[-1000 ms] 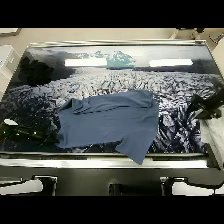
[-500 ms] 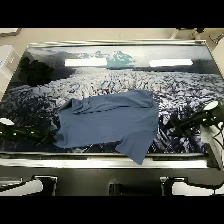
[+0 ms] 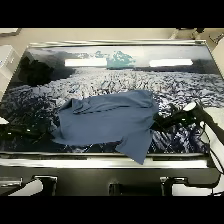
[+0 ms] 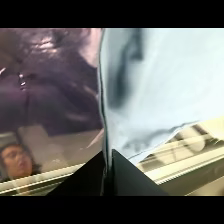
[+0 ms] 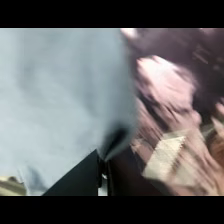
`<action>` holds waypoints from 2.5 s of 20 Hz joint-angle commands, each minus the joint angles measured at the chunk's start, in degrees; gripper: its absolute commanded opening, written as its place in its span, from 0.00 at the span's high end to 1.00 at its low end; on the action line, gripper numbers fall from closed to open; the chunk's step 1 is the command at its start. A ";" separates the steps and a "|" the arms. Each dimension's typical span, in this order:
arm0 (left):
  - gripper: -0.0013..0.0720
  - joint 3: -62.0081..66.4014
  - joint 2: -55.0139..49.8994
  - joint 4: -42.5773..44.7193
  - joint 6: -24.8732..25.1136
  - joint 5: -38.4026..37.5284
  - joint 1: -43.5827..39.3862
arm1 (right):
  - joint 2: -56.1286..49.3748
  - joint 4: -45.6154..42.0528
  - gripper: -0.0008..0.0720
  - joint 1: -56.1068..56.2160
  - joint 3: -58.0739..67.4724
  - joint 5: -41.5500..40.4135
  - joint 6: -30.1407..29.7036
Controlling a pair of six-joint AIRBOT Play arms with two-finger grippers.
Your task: Fold the clothes and pants, and hang the long-sleeved shirts on hangers.
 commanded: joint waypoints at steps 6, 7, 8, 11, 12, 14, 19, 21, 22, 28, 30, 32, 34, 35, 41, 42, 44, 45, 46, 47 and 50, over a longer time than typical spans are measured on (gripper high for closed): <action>0.96 31.45 19.43 -5.40 -7.45 11.47 -2.89 | 16.44 -6.23 0.94 -1.20 38.38 -1.38 -4.09; 0.96 38.34 22.36 -5.40 -8.68 16.92 -2.99 | 19.10 -9.94 0.94 -1.11 45.35 -4.22 -4.13; 0.96 44.06 24.79 -5.40 -9.16 21.59 -2.91 | 22.14 -12.00 0.94 -1.03 51.84 -6.36 -4.98; 0.96 55.98 31.15 -3.91 -9.11 29.59 -2.89 | 32.11 -16.44 0.94 -1.03 60.30 -12.83 -6.38; 0.96 57.81 33.05 -3.93 -9.14 29.79 -2.89 | 35.80 -17.49 0.94 -1.03 60.28 -14.23 -6.03; 0.96 58.82 36.89 -3.93 -9.86 29.75 -2.89 | 41.38 -18.45 0.94 -1.03 60.26 -13.86 -3.85; 0.96 60.72 40.68 -2.47 -10.03 30.32 -2.86 | 47.82 -23.26 0.94 -1.03 60.26 -13.20 2.95; 0.96 62.38 40.19 0.13 -11.10 30.14 -2.86 | 48.33 -23.34 0.94 -1.03 60.26 -13.05 3.10; 0.96 62.53 39.91 1.53 -12.09 29.44 -2.89 | 48.28 -23.34 0.94 -1.03 60.26 -12.37 3.87; 0.96 54.55 28.79 2.36 -16.57 -2.12 -2.99 | 35.01 -23.04 0.94 -1.01 57.81 22.45 5.66; 0.96 42.91 24.48 3.37 -15.26 -2.40 -4.70 | 26.34 -20.61 0.95 -1.01 49.62 31.67 6.69; 0.96 31.76 19.76 3.63 -14.21 1.36 -7.23 | 19.45 -18.03 0.95 -1.01 37.81 28.79 7.93; 0.96 23.93 13.49 3.58 -13.92 8.57 -9.84 | 12.79 -13.42 0.95 -0.79 28.22 22.82 9.05; 0.96 22.12 9.75 3.58 -14.05 11.93 -11.04 | 8.92 -12.22 0.95 0.37 25.59 19.63 8.96; 0.96 28.89 -11.98 3.41 -16.00 19.54 -14.29 | -7.32 -10.95 0.94 6.19 29.38 -8.92 8.17; 0.96 30.45 -13.57 3.39 -16.02 21.22 -14.29 | -7.67 -10.34 0.94 6.16 29.44 -15.10 8.63; 0.96 33.38 -15.89 3.37 -16.04 25.31 -14.40 | -7.91 -10.29 0.95 6.19 29.44 -26.80 9.03; 0.96 34.69 -16.94 3.39 -16.02 27.08 -14.67 | -8.13 -10.10 0.94 6.19 29.44 -30.86 9.03; 0.96 35.95 -17.99 3.37 -16.04 27.98 -14.97 | -8.61 -9.55 0.95 6.19 29.44 -33.86 9.03; 0.96 37.07 -19.15 3.37 -16.02 28.37 -15.32 | -9.25 -8.90 0.95 6.19 29.44 -35.04 9.03; 0.96 38.10 -22.10 3.37 -16.04 29.57 -16.92 | -12.68 -8.04 0.94 6.19 29.42 -31.63 9.05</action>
